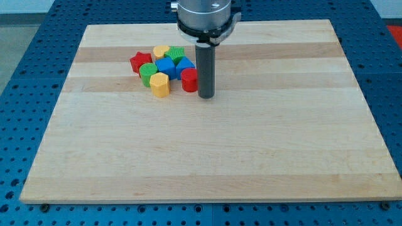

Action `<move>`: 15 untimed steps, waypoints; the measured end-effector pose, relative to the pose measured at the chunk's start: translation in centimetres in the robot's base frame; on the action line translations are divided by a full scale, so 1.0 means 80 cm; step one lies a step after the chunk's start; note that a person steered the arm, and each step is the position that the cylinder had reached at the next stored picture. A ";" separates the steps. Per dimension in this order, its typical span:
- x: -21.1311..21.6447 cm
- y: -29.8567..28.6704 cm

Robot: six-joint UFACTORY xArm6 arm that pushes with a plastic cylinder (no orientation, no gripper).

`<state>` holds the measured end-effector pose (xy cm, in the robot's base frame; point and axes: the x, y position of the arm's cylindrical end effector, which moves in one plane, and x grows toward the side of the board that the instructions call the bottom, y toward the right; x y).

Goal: Move the blue triangle into the group of blocks

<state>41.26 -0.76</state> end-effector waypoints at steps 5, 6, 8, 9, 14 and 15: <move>0.006 -0.020; 0.039 -0.048; 0.035 -0.119; 0.023 -0.119; 0.033 -0.082; 0.028 -0.084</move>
<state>43.51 -7.51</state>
